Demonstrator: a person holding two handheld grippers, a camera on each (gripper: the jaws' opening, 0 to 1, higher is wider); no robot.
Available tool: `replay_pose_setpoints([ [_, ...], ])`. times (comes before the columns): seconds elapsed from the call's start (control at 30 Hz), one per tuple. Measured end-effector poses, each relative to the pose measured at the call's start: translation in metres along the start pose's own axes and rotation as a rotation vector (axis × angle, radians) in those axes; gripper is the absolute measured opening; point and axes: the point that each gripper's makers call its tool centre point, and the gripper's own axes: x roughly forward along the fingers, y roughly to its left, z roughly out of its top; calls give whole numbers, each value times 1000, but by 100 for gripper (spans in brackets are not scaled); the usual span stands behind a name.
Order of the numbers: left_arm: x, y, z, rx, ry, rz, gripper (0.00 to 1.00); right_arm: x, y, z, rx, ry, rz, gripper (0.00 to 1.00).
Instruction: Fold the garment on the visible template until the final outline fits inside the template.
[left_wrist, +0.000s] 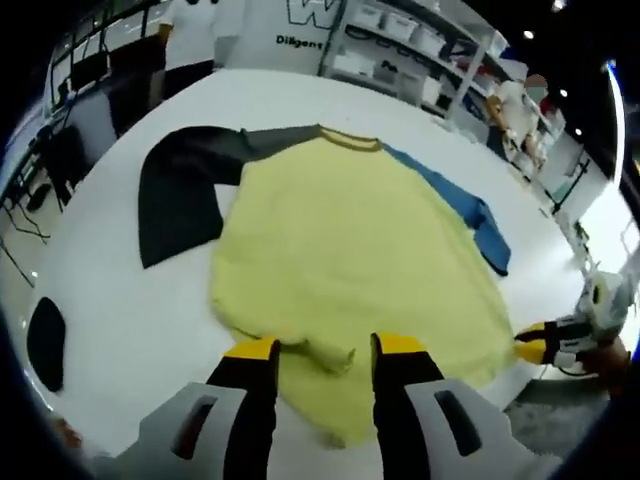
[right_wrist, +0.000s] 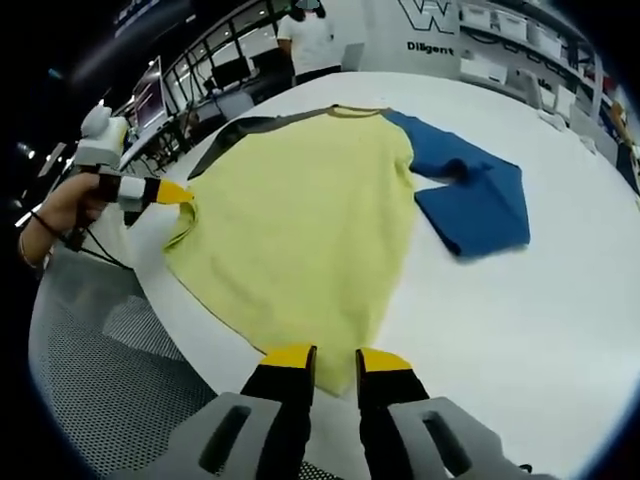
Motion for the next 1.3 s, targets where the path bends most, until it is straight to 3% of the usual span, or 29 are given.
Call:
replay_pose_setpoints([
  [0.3, 5, -6, -6, -105, 13, -26, 9, 0, 0, -1, 2, 2, 7, 10],
  [0.5, 3, -3, -6, -82, 13, -25, 0, 0, 0, -1, 8, 2, 7, 10],
  [0.93, -27, 14, -7, -35, 33, -27, 0, 0, 1, -2, 8, 4, 6, 10],
  [1.1, -40, 32, -20, 10, 84, -17, 0, -1, 0, -2, 13, 4, 6, 11],
  [1.3, -47, 56, -33, -8, 121, 8, 0, 0, 1, -3, 12, 12, 6, 11],
])
